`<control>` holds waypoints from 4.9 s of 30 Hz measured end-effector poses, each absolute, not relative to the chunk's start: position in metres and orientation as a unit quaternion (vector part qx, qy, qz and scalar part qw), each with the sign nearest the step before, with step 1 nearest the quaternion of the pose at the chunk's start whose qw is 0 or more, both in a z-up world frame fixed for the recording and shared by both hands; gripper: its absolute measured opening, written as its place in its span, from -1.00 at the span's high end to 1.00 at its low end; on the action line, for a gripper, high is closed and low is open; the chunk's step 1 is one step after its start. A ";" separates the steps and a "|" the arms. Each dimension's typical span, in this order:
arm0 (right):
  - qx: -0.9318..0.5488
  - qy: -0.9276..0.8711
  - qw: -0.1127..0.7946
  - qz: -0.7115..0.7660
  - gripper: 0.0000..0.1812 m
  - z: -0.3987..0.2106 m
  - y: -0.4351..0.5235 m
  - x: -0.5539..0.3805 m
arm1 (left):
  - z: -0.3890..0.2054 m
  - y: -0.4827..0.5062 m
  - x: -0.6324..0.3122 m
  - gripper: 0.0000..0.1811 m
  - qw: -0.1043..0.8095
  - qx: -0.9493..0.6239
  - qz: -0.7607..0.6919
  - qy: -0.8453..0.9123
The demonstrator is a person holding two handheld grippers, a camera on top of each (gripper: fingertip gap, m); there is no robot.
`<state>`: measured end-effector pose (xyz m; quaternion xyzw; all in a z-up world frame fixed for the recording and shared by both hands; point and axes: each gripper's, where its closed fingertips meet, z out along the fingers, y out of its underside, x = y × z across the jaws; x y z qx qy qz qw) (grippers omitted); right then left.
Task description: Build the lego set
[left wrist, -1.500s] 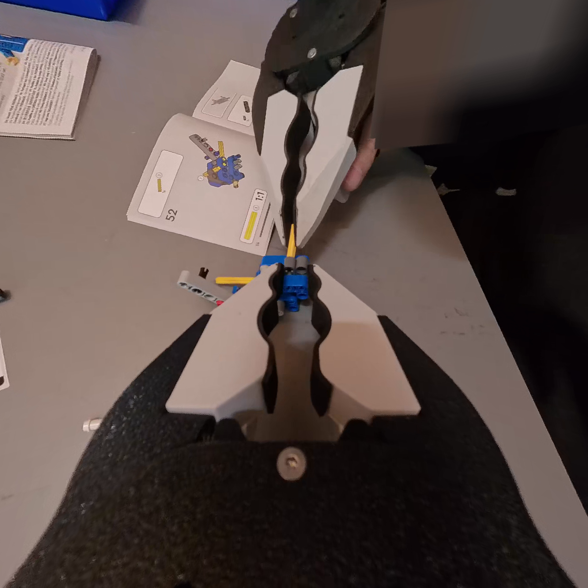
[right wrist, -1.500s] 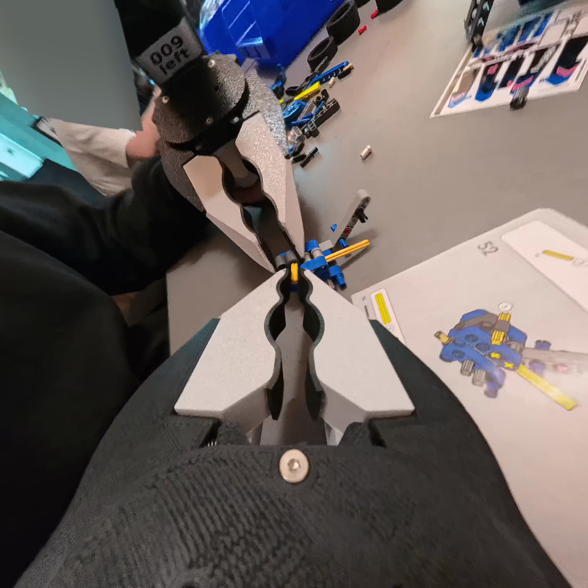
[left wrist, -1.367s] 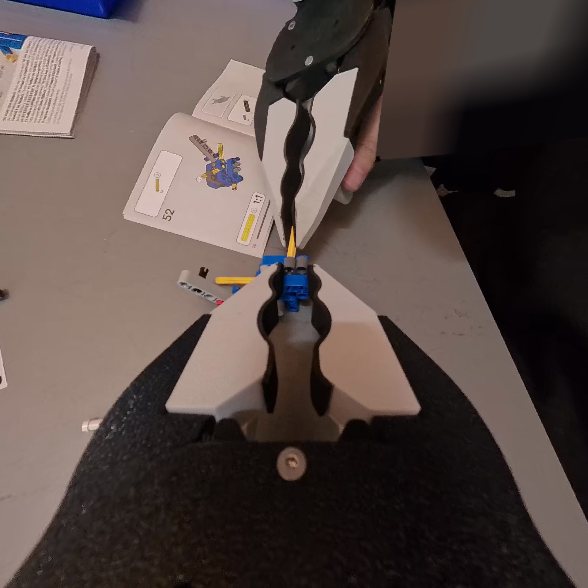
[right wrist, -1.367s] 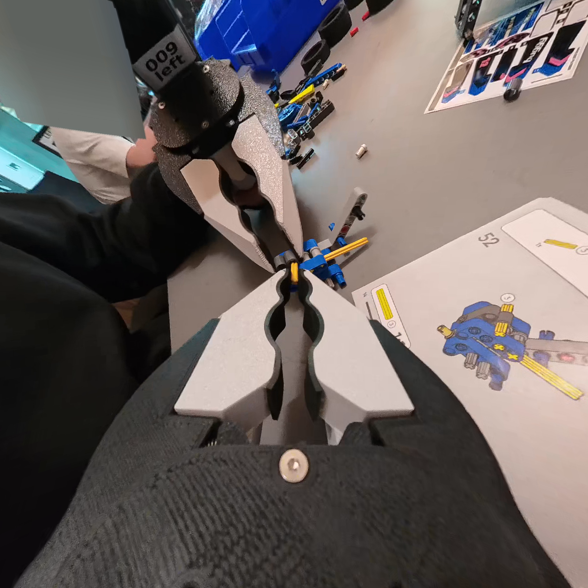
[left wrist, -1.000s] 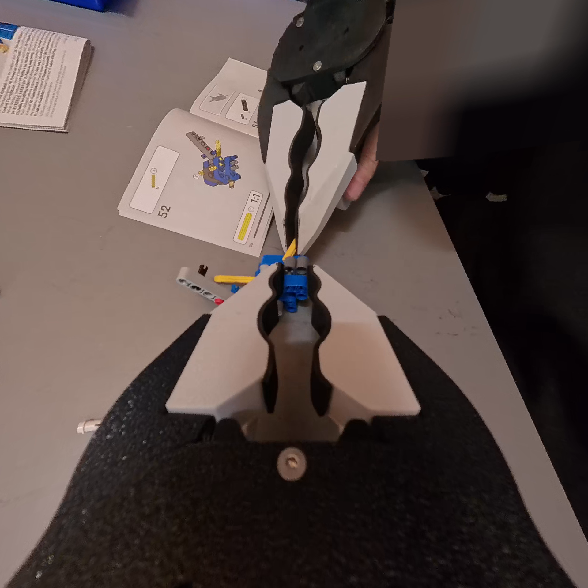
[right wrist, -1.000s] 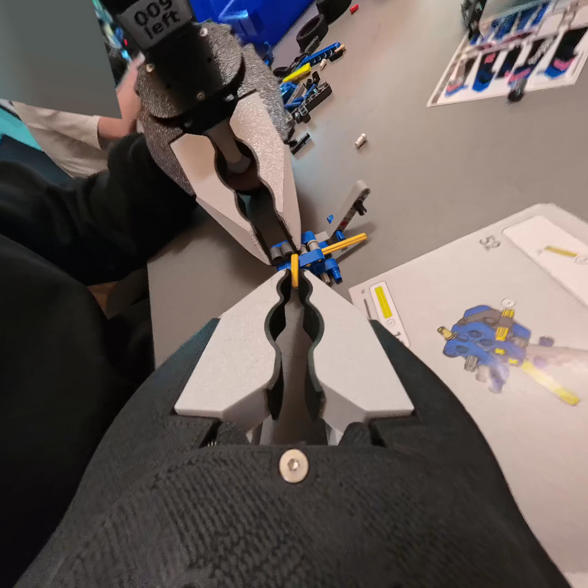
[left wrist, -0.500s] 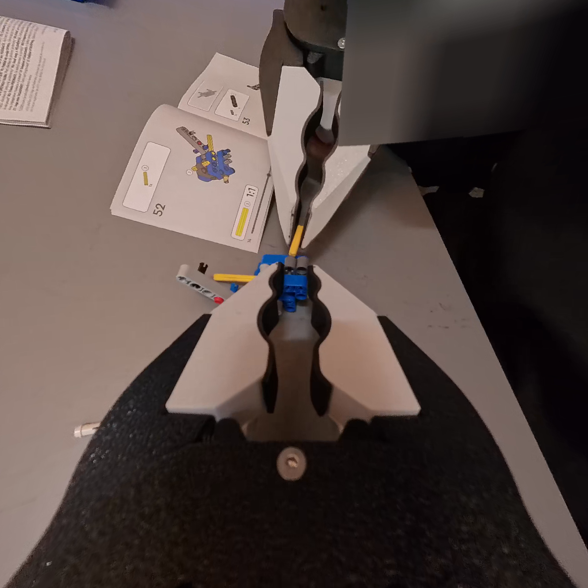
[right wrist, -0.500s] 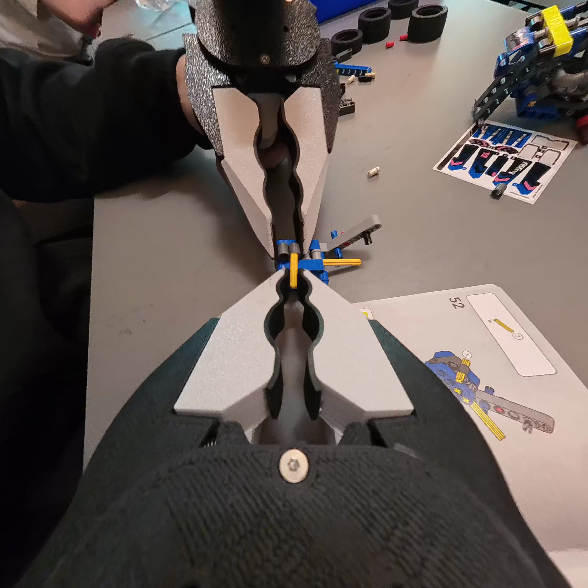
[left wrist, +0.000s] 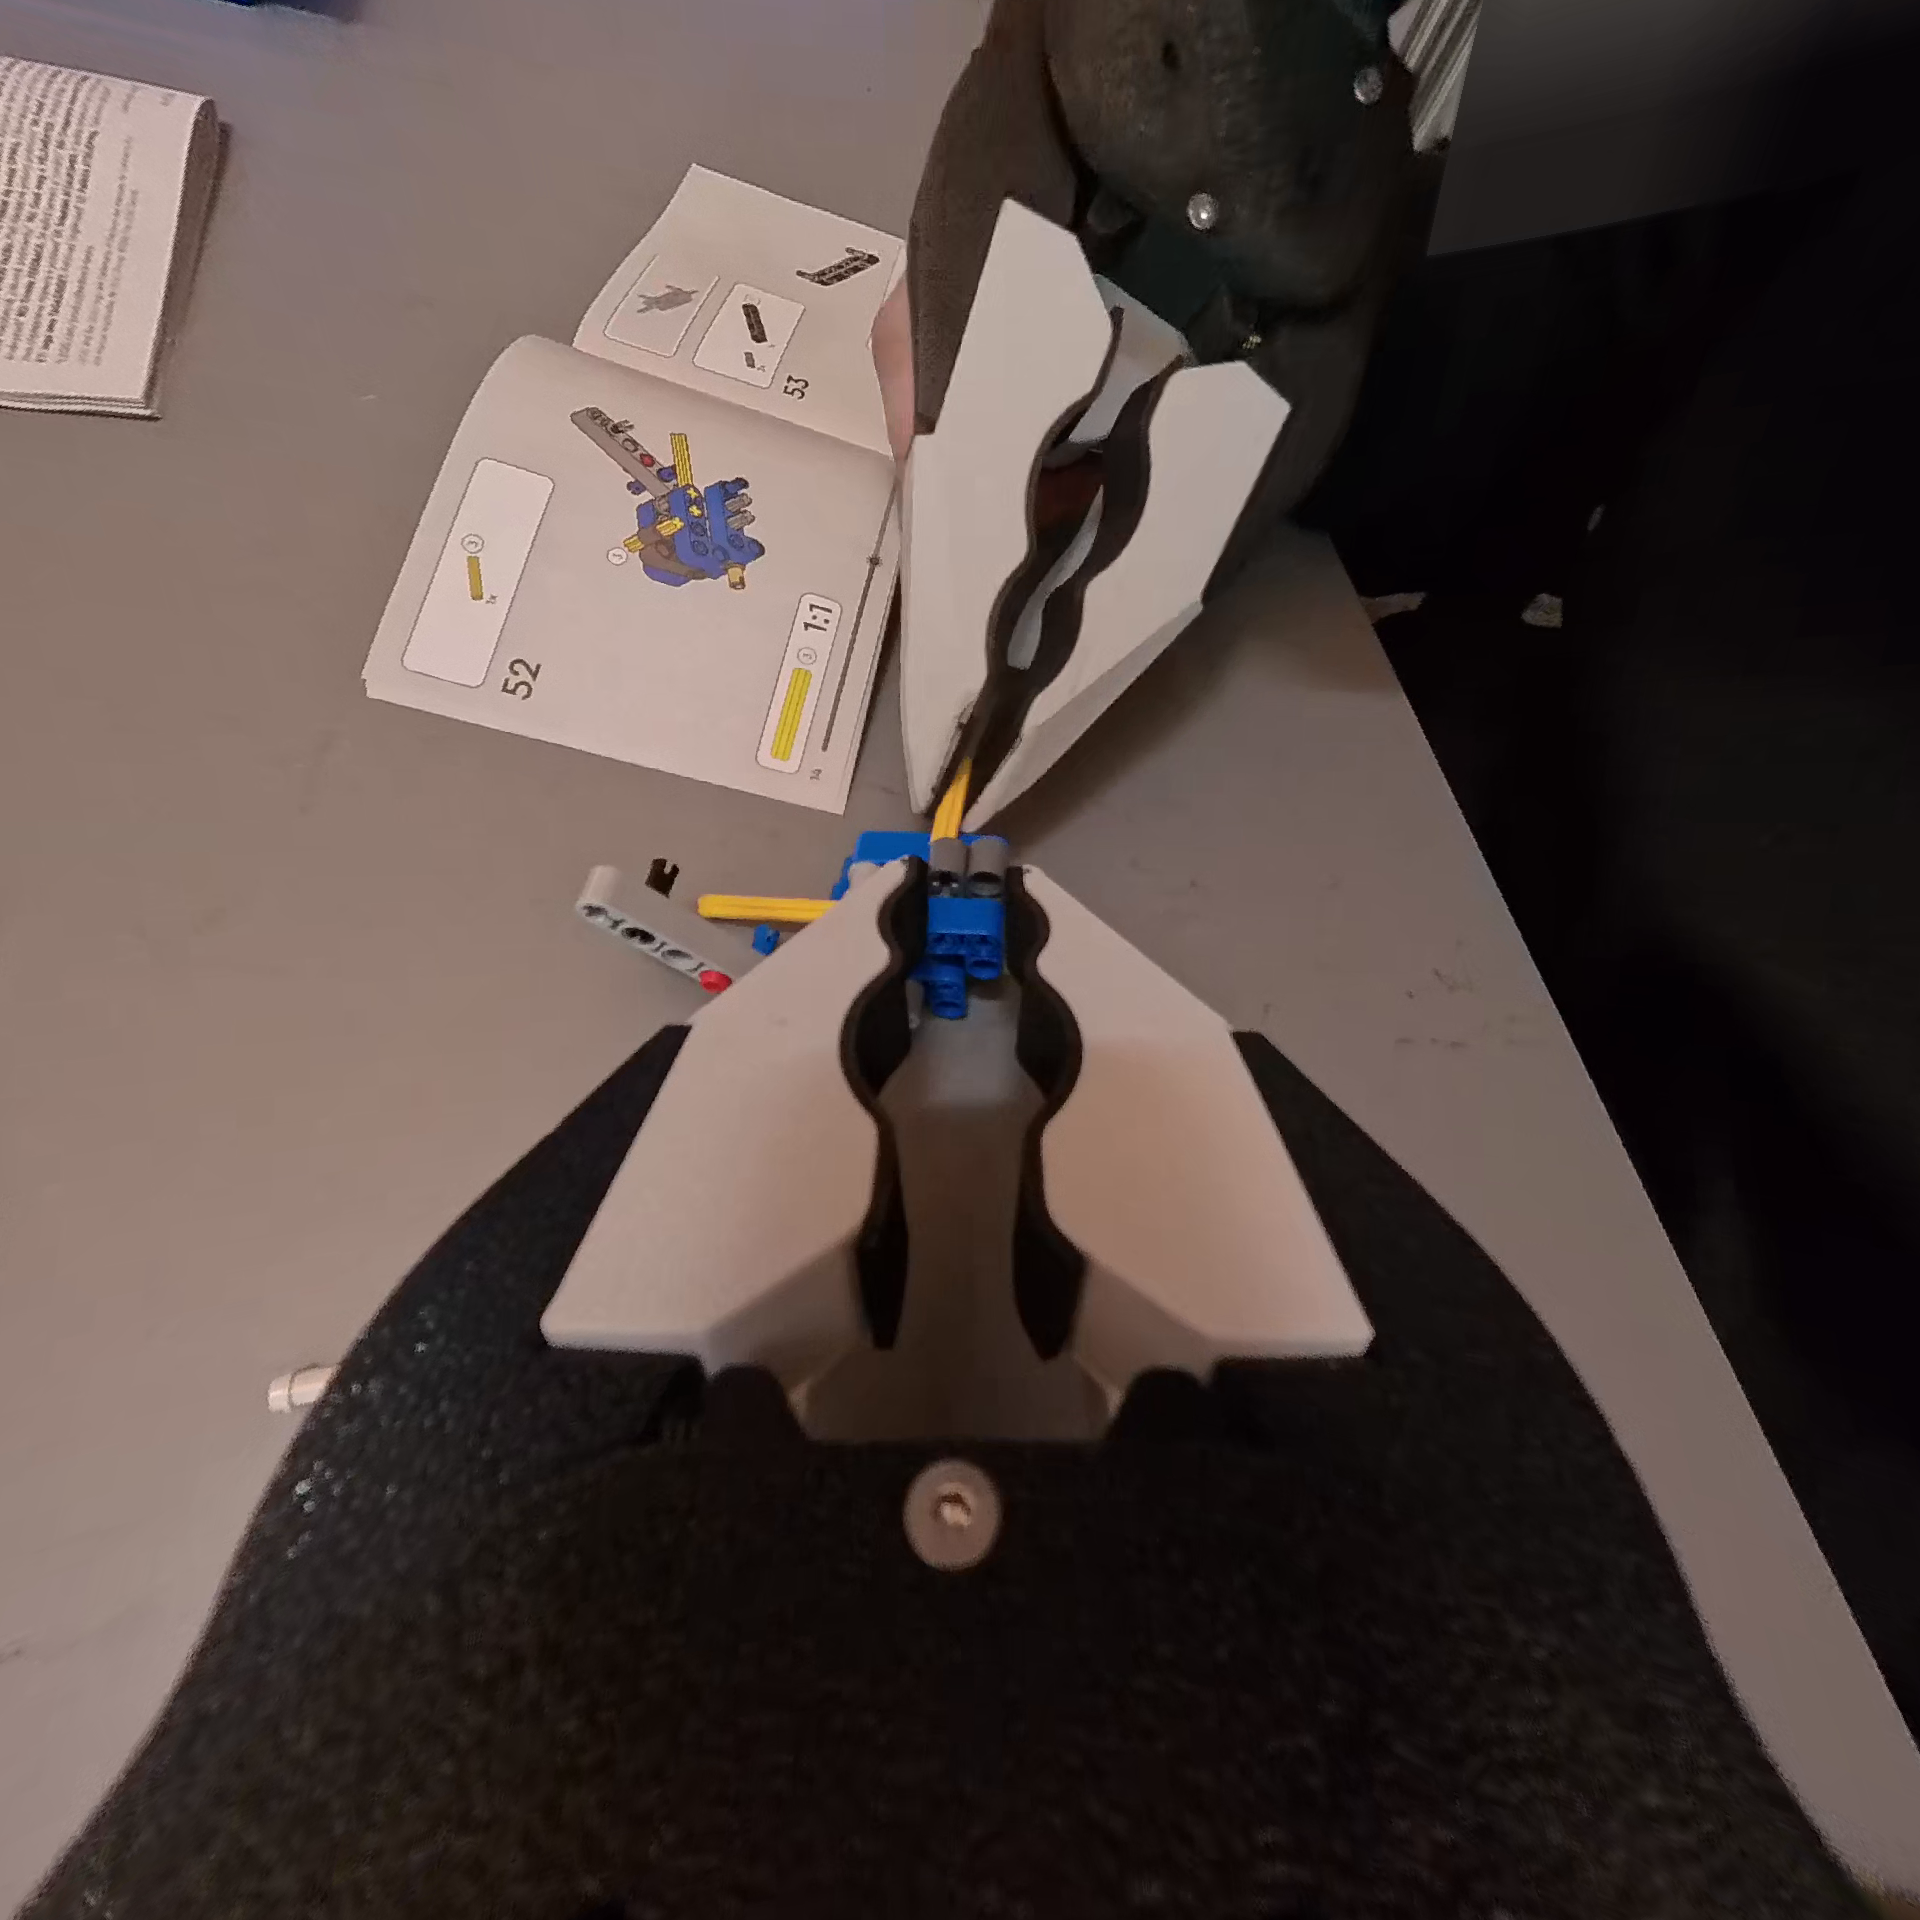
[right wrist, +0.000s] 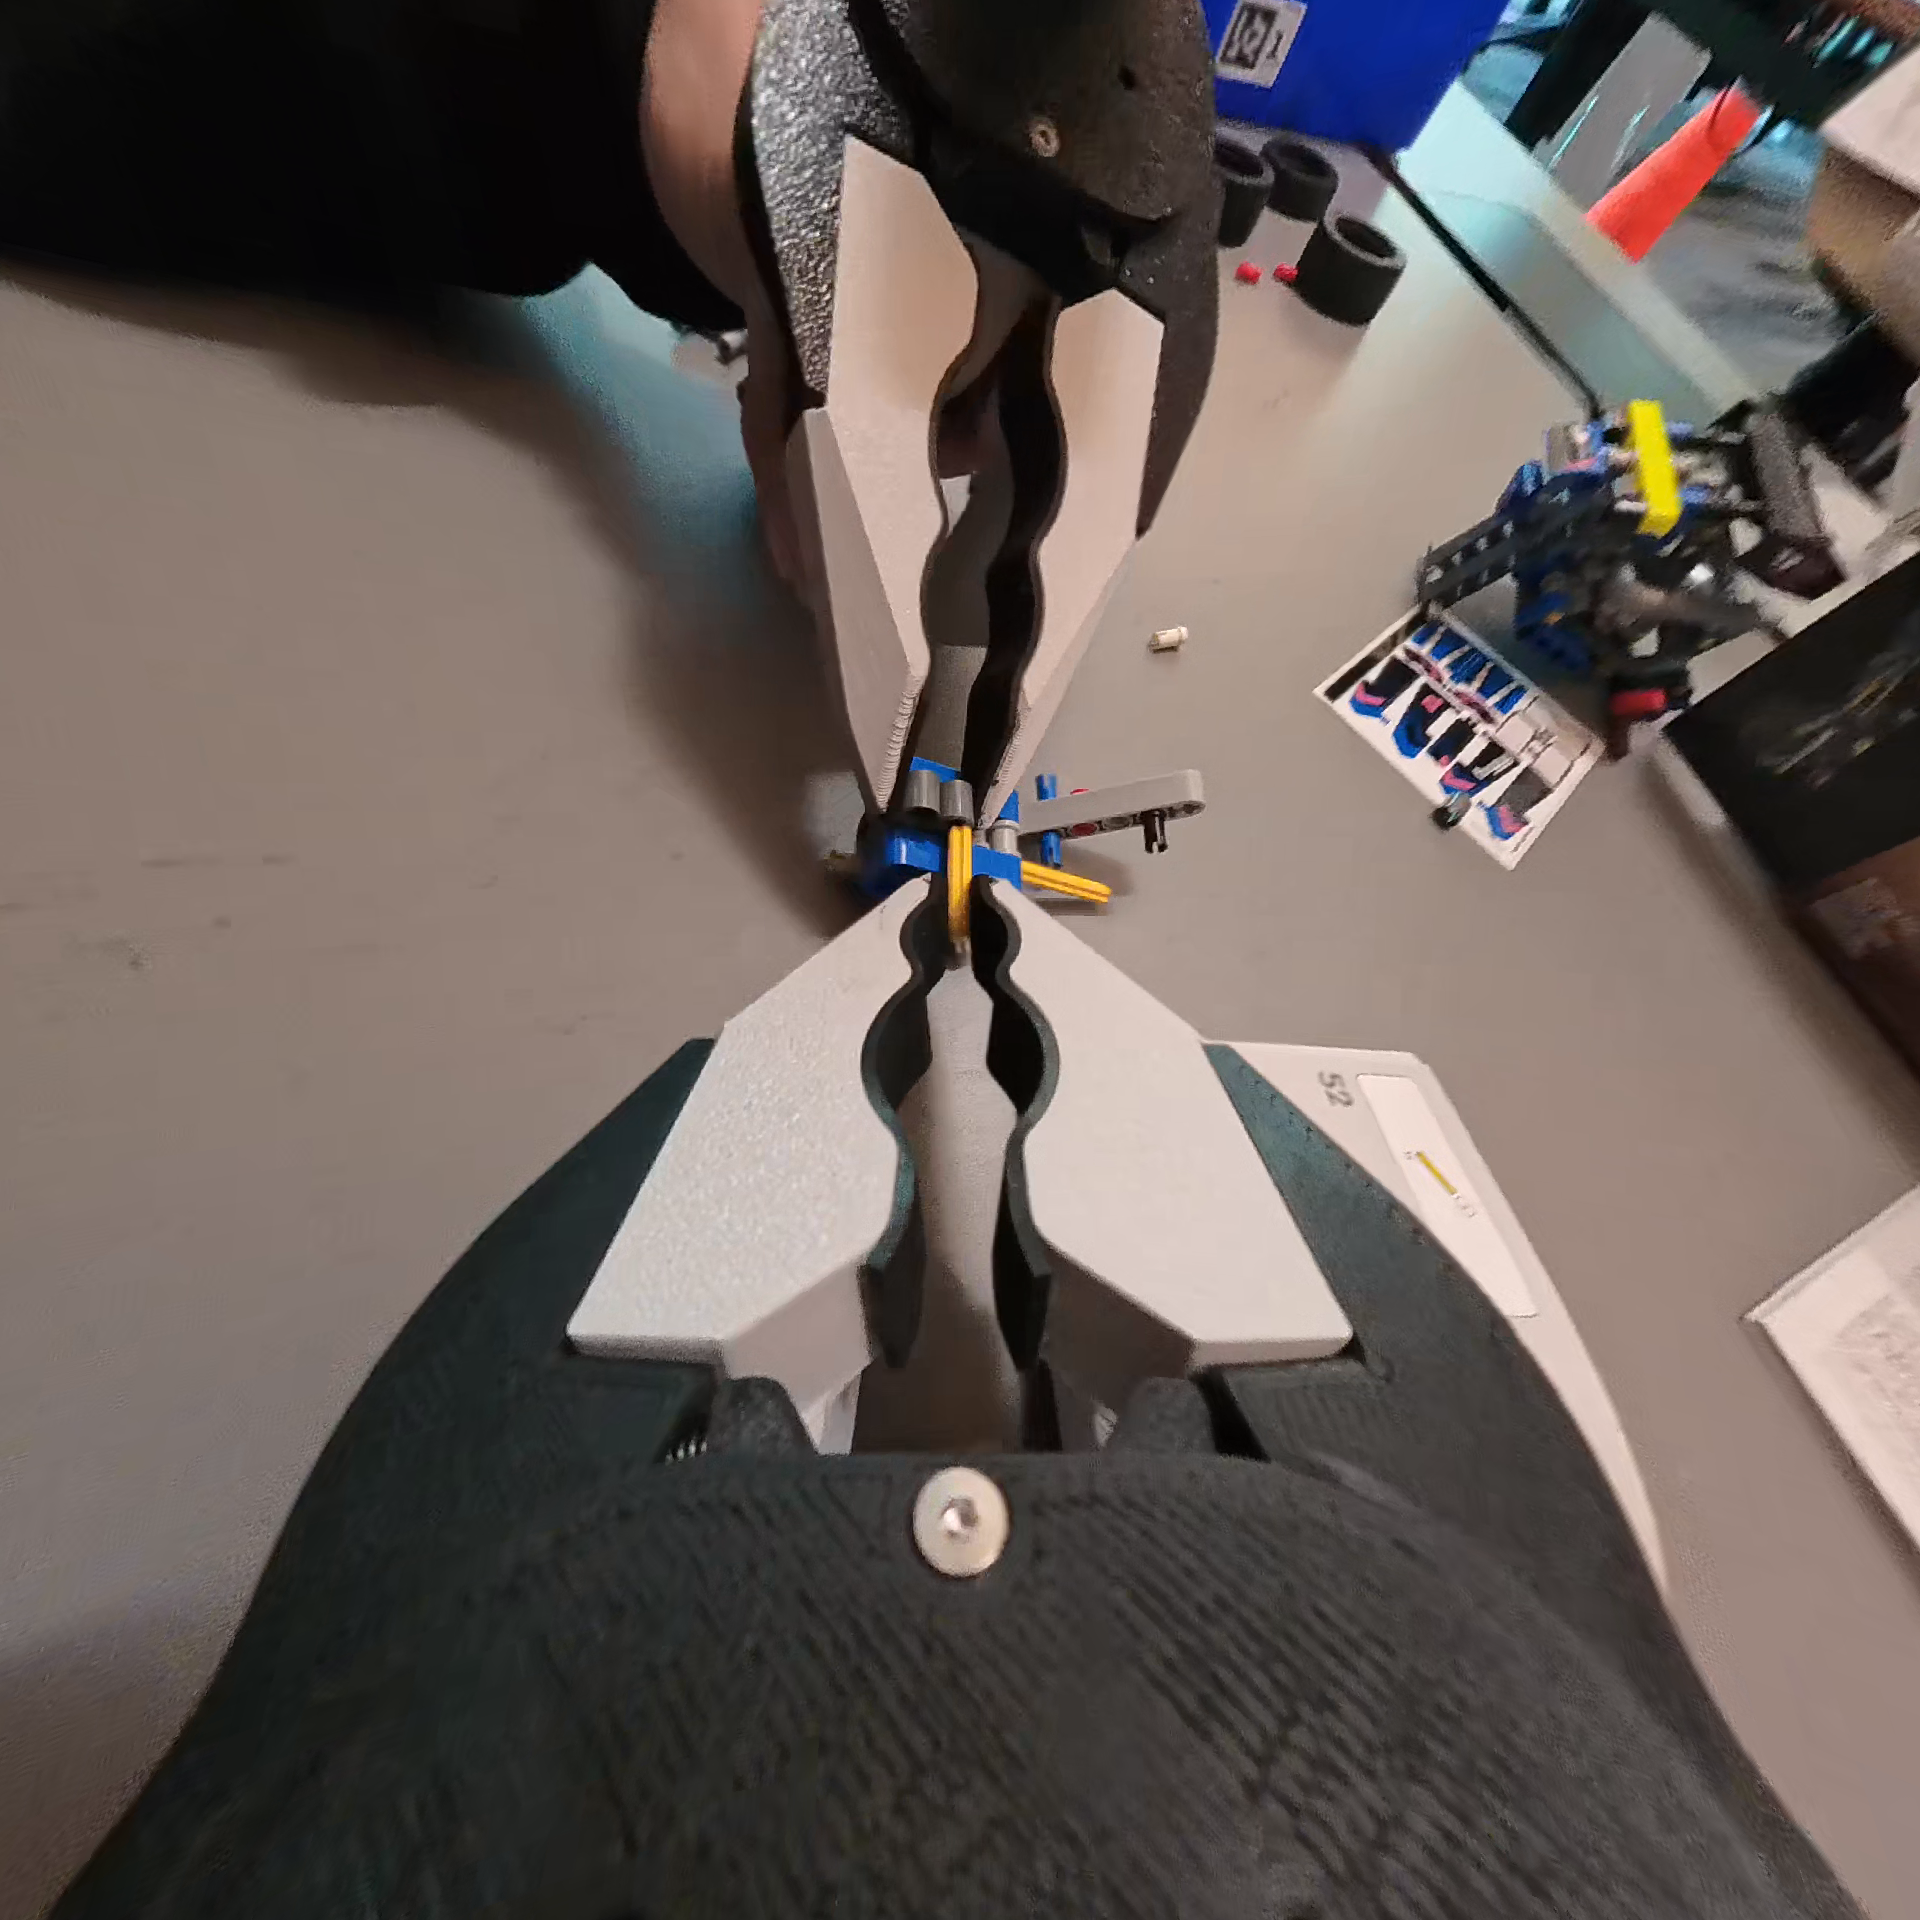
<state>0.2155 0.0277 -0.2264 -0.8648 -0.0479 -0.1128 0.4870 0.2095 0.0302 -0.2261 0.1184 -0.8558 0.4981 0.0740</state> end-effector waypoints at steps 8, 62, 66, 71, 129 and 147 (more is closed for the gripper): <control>-0.848 -0.119 0.468 -0.220 0.96 -0.226 0.030 0.218 | -0.226 0.032 0.210 0.87 0.082 0.123 0.498 -0.854; -0.850 -0.192 0.416 -0.261 0.97 -0.223 0.035 0.221 | -0.227 0.034 0.213 0.87 0.053 0.119 0.493 -0.860; -0.848 -0.191 0.415 -0.268 0.96 -0.223 0.035 0.223 | -0.226 0.035 0.213 0.87 0.054 0.124 0.496 -0.858; -0.850 -0.201 0.405 -0.269 0.95 -0.227 0.032 0.224 | -0.226 0.035 0.212 0.87 0.054 0.124 0.497 -0.857; -0.821 -0.132 0.513 -0.214 0.97 -0.200 0.031 0.211 | -0.204 0.032 0.209 1.00 -0.089 0.041 0.485 -0.869; -0.820 -0.134 0.522 -0.192 0.97 -0.202 0.034 0.206 | -0.205 0.031 0.205 1.00 -0.082 0.027 0.487 -0.869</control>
